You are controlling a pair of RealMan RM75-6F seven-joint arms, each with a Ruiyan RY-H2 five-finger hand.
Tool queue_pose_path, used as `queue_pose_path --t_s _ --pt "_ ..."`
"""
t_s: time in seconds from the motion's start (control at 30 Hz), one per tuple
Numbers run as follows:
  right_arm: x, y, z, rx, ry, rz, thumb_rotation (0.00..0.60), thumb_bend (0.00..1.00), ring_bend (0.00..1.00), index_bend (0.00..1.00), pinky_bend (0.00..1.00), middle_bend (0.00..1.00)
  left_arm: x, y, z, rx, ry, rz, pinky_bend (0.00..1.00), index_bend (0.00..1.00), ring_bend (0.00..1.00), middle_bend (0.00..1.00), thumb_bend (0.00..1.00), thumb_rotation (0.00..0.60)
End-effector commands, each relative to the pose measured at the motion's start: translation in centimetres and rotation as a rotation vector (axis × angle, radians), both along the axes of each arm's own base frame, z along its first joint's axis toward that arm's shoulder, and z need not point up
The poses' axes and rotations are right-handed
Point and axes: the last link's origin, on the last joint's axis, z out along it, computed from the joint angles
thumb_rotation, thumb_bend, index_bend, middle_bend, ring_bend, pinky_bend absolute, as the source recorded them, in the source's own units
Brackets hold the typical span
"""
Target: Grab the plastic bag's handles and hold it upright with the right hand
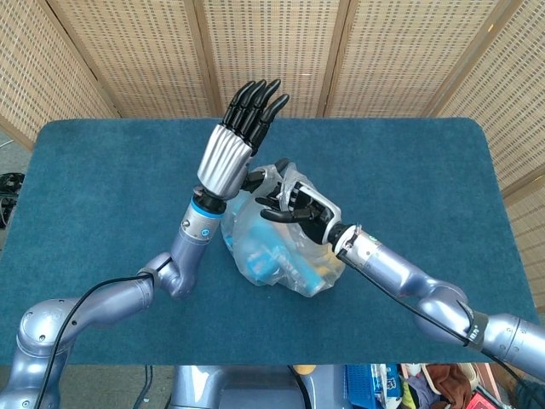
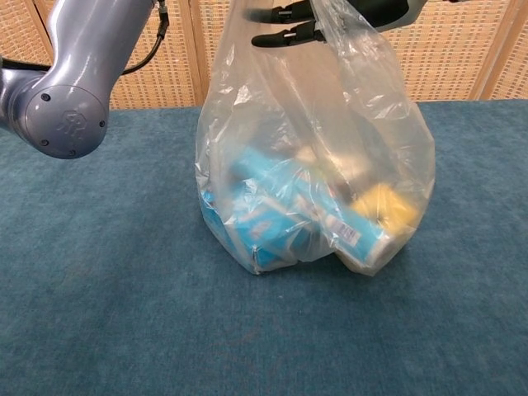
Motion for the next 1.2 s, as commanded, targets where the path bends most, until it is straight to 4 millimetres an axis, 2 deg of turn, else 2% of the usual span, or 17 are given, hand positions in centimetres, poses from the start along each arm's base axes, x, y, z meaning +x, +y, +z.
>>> queue_pose_path --t_s 0.03,0.23,0.5,0.7,0.93,1.2 --pt "-0.4 0.1 0.5 -0.006 0.014 0.002 0.6 0.0 0.13 0.23 0.04 0.27 -0.2 0.0 0.1 0.005 0.006 0.0 0.05 0.0 0.0 0.0 0.24 0.6" --pt "-1.0 -0.2 1.2 -0.039 0.015 -0.012 0.6 0.0 0.12 0.23 0.03 0.27 -0.3 -0.1 0.3 0.003 0.003 0.001 0.05 0.0 0.0 0.0 0.24 0.6" --pt "-0.7 0.1 1.4 -0.06 -0.004 -0.01 0.6 0.0 0.04 0.22 0.0 0.24 -0.3 -0.3 0.5 0.017 0.02 -0.007 0.05 0.0 0.0 0.0 0.24 0.6" --pt "-0.6 0.7 1.8 -0.053 -0.03 -0.003 0.6 0.0 0.06 0.21 0.0 0.23 -0.3 -0.1 0.5 0.024 0.034 -0.005 0.05 0.0 0.0 0.0 0.24 0.6" --pt "-0.6 0.9 1.3 -0.025 -0.026 0.011 0.6 0.0 0.06 0.21 0.0 0.23 -0.1 0.1 0.7 0.03 0.025 -0.003 0.05 0.0 0.0 0.0 0.24 0.6" --pt "0.6 1.2 0.5 0.016 -0.061 0.031 0.6 0.0 0.06 0.22 0.0 0.23 0.3 0.2 0.3 0.013 0.019 0.006 0.05 0.0 0.0 0.0 0.24 0.6"
